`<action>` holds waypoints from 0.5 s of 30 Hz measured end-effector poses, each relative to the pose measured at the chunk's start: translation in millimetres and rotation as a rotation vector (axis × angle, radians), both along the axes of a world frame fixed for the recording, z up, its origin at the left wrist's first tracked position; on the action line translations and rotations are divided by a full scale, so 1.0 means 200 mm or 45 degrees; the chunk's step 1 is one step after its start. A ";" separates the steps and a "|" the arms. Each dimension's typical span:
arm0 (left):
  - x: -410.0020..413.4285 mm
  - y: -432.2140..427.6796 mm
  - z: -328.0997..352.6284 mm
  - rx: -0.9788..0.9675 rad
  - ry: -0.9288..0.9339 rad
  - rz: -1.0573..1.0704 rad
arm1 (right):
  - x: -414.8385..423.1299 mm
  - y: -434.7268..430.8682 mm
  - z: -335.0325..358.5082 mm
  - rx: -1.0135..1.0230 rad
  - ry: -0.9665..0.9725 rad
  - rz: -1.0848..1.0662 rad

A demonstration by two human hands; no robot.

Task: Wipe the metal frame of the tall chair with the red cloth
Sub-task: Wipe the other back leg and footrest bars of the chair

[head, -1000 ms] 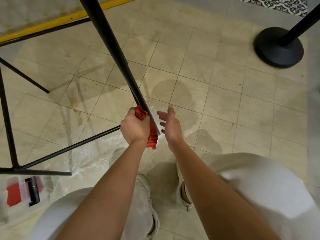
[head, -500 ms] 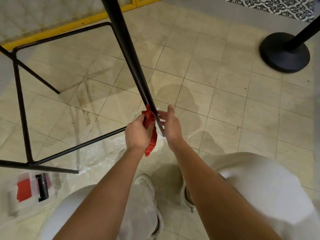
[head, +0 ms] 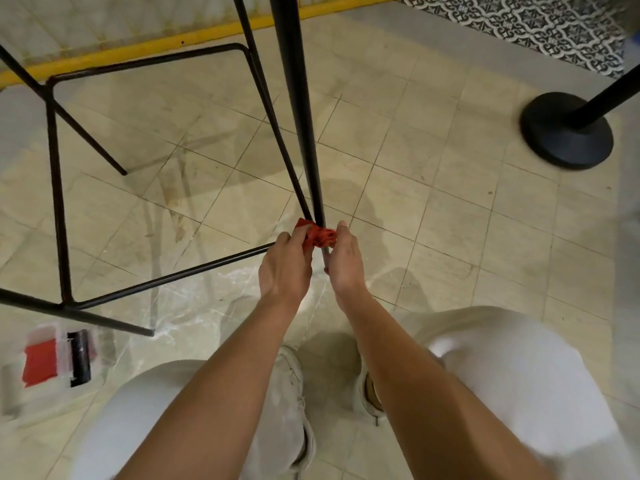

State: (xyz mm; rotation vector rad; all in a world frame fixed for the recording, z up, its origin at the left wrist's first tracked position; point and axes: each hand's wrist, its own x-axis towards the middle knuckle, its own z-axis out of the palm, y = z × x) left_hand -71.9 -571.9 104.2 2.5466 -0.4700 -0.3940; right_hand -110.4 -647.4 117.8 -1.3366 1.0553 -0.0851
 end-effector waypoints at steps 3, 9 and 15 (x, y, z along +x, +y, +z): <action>0.02 0.02 0.00 0.064 0.011 0.016 | 0.01 0.00 0.01 0.005 0.018 0.008; 0.04 0.17 -0.01 0.093 0.023 0.188 | 0.04 0.13 0.02 0.077 0.063 0.057; 0.07 0.40 -0.01 0.145 0.006 0.313 | 0.07 0.25 0.05 0.083 0.085 0.167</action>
